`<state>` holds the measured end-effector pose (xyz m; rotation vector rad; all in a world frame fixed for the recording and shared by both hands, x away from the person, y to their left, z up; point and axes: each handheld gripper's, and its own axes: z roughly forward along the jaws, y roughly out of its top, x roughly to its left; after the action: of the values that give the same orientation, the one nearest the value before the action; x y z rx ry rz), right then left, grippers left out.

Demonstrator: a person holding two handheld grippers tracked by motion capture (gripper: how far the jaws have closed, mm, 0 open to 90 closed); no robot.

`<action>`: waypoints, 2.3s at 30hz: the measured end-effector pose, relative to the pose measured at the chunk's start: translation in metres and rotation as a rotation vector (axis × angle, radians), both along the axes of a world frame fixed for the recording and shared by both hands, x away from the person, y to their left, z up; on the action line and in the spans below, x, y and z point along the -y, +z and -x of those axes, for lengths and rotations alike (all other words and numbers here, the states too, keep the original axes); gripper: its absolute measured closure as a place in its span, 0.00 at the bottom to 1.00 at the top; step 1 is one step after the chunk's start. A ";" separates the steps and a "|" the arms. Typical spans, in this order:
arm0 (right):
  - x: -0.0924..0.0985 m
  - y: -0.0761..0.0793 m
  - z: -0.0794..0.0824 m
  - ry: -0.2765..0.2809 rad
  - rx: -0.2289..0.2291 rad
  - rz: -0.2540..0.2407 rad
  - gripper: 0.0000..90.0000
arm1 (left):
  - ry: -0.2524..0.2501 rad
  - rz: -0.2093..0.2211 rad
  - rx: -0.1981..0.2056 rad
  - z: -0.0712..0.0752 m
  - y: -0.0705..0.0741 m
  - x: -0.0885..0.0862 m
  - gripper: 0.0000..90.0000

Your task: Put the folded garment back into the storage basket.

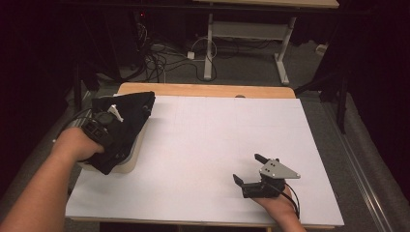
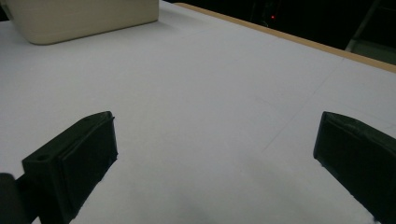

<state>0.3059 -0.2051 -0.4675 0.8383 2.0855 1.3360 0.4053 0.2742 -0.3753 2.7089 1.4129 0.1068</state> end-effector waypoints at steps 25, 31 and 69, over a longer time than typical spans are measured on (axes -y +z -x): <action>0.005 0.000 -0.002 -0.005 -0.002 -0.013 0.01 | 0.055 0.010 -0.148 -0.027 -0.061 0.012 0.97; 0.007 0.001 -0.001 -0.015 0.001 -0.017 0.01 | 0.049 0.017 -0.089 -0.024 -0.043 0.006 0.97; 0.008 0.002 -0.001 -0.038 -0.002 -0.020 0.01 | 0.203 0.202 0.308 -0.113 -0.042 0.007 0.97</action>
<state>0.3072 -0.2133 -0.4659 0.8842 2.0506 1.3382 0.5182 0.2670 -0.4170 2.2675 1.5058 0.3566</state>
